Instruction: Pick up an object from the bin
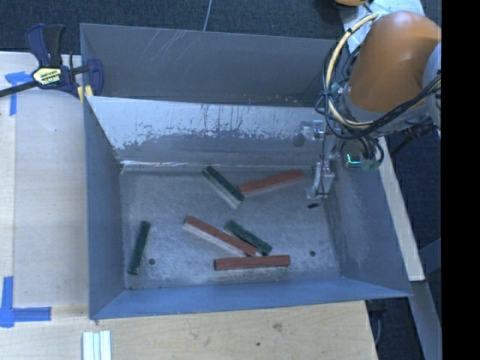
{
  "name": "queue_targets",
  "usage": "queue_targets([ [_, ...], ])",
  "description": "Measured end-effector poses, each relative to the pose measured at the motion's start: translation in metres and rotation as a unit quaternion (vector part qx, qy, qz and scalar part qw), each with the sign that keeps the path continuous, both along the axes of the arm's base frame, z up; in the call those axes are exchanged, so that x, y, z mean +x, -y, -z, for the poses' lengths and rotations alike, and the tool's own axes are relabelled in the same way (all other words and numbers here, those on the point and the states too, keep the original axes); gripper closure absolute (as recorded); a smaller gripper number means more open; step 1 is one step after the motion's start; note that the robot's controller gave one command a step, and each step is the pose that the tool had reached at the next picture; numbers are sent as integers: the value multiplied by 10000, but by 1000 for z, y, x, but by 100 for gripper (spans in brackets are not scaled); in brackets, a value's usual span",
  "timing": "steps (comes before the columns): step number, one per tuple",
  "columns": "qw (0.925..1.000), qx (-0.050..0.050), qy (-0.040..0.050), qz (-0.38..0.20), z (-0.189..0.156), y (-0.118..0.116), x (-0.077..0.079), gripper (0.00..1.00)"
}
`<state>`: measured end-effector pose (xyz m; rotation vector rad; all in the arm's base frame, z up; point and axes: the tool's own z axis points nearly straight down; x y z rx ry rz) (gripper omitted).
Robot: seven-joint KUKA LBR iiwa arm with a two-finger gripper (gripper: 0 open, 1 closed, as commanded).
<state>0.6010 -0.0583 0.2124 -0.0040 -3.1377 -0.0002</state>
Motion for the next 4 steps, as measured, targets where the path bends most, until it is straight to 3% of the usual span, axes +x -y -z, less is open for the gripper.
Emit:
queue_targets([
  [1, 10000, -4, 41, -7, -5, 0, 2, 0],
  [2, 9996, -6, 61, -270, 75, -8, 17, 0],
  [3, 9996, 2, 16, -293, 121, -8, 18, 0],
  [4, 9992, -6, 77, -396, 57, -18, 30, 0],
])
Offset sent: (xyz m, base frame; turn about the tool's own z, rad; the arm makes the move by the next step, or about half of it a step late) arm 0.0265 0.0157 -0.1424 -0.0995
